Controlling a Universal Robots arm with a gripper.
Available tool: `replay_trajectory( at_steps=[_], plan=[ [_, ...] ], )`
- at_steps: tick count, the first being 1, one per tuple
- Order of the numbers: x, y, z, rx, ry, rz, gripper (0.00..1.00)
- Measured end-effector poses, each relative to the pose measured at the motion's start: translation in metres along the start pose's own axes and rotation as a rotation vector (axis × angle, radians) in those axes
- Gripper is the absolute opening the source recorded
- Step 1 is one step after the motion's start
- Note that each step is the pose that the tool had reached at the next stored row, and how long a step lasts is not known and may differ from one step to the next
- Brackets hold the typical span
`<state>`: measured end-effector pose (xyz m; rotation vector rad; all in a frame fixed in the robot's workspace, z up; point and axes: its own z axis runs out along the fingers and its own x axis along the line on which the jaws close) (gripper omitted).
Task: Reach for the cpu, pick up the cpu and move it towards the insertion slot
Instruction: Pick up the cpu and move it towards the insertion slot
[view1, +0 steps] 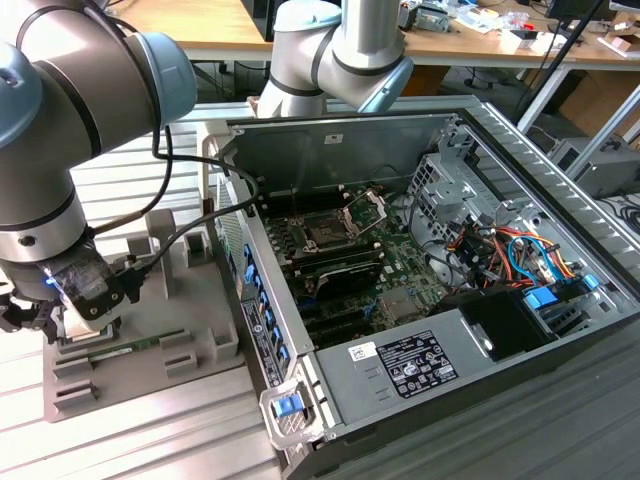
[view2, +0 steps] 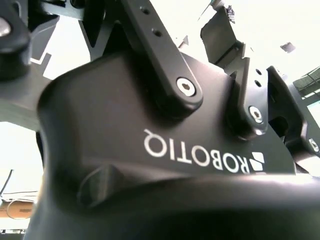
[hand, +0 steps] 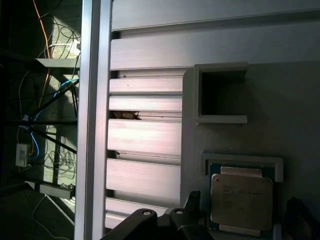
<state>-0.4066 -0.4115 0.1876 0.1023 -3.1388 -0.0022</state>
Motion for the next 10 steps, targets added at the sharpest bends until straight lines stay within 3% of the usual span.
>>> replay_trajectory(
  at_steps=[5,8,10],
  plan=[
    [0.0000,0.0000,0.0001,-0.0019,-0.0010,-0.001,0.71],
    [0.0002,0.0000,-0.0002,-0.0029,-0.0001,-0.002,0.78],
    [0.0002,0.0000,-0.0001,-0.0289,-0.0020,-0.002,0.78]
  ],
)
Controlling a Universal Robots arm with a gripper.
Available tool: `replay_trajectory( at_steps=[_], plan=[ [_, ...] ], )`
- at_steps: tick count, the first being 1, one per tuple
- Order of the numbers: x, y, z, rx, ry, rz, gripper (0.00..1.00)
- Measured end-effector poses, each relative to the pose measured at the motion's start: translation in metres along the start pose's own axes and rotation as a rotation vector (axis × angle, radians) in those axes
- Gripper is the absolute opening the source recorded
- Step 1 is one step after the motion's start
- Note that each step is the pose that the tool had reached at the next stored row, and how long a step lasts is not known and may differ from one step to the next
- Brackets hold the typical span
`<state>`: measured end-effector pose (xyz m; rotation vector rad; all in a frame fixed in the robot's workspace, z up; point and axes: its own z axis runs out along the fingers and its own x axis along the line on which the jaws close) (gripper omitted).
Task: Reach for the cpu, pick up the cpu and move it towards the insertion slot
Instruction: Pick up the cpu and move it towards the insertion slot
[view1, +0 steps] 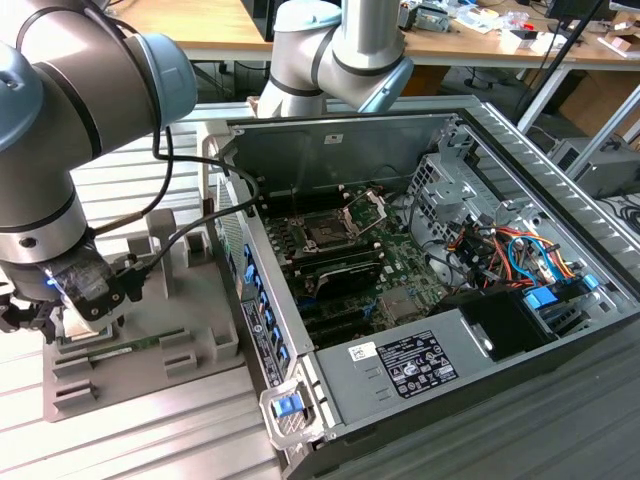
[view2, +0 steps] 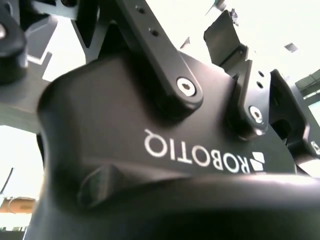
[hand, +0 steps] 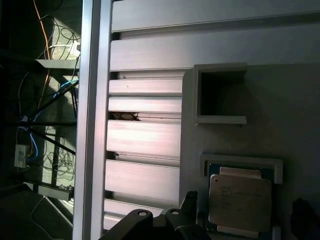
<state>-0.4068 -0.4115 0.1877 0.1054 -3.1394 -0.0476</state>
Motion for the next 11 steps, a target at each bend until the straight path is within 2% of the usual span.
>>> replay_trajectory(
  at_steps=[1,2,3,4,7,11],
  plan=[
    [0.0000,0.0000,0.0000,-0.0257,-0.0018,0.000,0.78],
    [0.0000,0.0000,0.0000,-0.0372,-0.0026,0.000,0.78],
    [-0.0001,0.0000,-0.0001,-0.0436,-0.0028,0.000,0.78],
    [0.0000,0.0001,-0.0001,-0.0473,-0.0030,0.000,0.78],
    [-0.0001,0.0001,0.0000,-0.0480,-0.0033,0.000,0.78],
    [-0.0001,-0.0003,0.0002,-0.0449,-0.0030,0.000,0.78]
  ],
)
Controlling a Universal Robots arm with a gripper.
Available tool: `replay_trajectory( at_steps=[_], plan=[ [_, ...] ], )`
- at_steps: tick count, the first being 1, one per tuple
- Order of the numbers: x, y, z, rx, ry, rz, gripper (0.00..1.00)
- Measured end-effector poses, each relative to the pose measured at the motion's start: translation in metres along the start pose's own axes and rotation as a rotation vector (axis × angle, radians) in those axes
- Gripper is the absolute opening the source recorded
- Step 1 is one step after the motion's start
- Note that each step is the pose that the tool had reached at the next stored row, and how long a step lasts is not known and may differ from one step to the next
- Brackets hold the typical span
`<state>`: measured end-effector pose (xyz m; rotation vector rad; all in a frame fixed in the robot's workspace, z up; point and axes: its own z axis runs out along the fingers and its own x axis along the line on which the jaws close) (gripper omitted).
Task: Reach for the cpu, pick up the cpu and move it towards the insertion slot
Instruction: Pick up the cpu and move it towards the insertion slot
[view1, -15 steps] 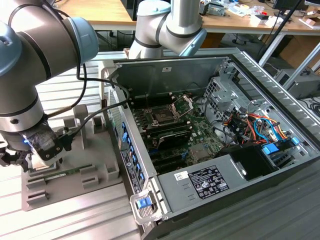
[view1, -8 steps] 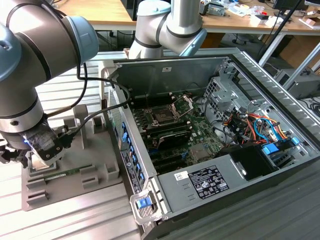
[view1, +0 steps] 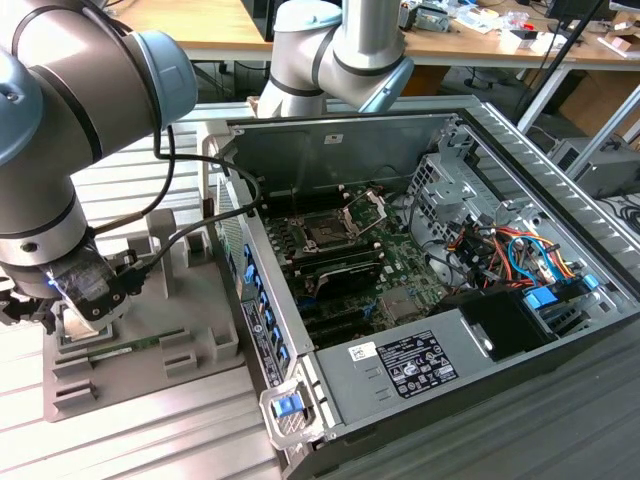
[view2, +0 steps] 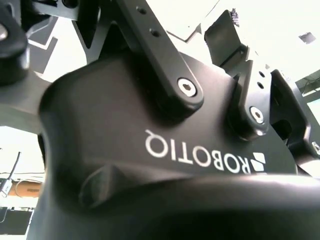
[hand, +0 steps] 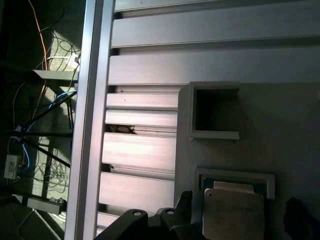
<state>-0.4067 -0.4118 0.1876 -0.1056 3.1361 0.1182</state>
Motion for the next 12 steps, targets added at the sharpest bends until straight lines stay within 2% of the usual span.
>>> replay_trajectory(
  at_steps=[2,4,12],
  plan=[
    [0.0000,0.0000,0.0003,0.0173,0.0010,0.000,0.78],
    [0.0000,0.0000,0.0004,0.0234,0.0016,0.000,0.78],
    [0.0000,0.0000,0.0004,0.0245,0.0017,0.000,0.78]
  ],
)
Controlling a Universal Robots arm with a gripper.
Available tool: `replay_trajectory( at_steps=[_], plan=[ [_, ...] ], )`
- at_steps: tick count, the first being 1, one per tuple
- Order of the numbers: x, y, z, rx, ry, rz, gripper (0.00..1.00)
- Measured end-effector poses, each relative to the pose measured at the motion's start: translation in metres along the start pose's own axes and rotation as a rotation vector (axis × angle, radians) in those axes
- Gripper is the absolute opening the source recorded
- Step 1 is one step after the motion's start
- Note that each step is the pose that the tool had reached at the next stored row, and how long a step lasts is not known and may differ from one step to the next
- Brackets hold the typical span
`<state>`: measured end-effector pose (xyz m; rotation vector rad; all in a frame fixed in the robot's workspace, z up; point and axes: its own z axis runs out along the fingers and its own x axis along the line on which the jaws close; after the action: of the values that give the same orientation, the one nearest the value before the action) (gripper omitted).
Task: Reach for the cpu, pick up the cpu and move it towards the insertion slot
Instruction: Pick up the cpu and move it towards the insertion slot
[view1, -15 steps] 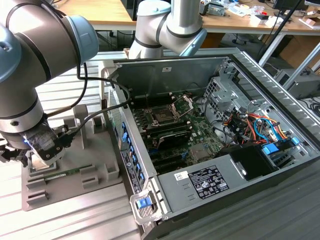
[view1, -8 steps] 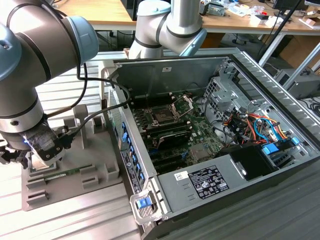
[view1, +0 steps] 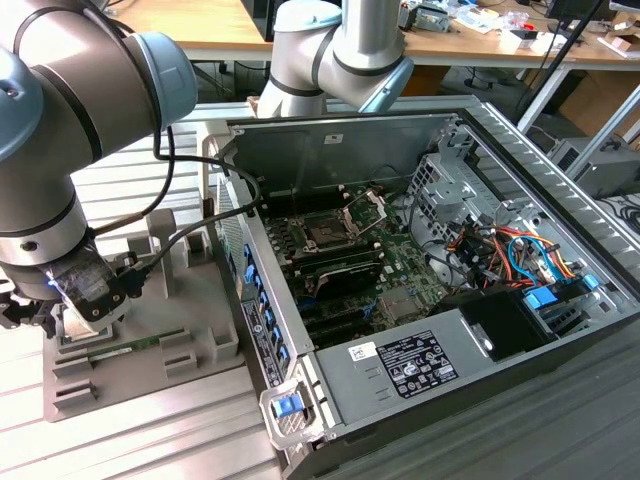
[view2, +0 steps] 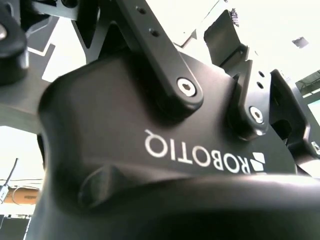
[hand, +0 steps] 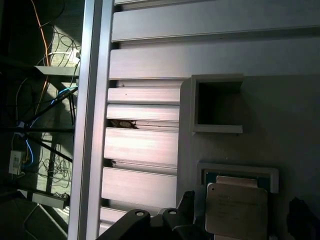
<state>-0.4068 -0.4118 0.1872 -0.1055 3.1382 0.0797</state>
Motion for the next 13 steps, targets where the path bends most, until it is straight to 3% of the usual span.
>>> replay_trajectory(
  at_steps=[4,7,13],
  plan=[
    [0.0000,0.0000,0.0000,0.0002,0.0001,0.000,0.71],
    [0.0002,0.0001,-0.0002,0.0004,0.0005,0.000,0.56],
    [0.0000,0.0000,0.0000,0.0005,0.0001,0.000,0.56]
  ],
)
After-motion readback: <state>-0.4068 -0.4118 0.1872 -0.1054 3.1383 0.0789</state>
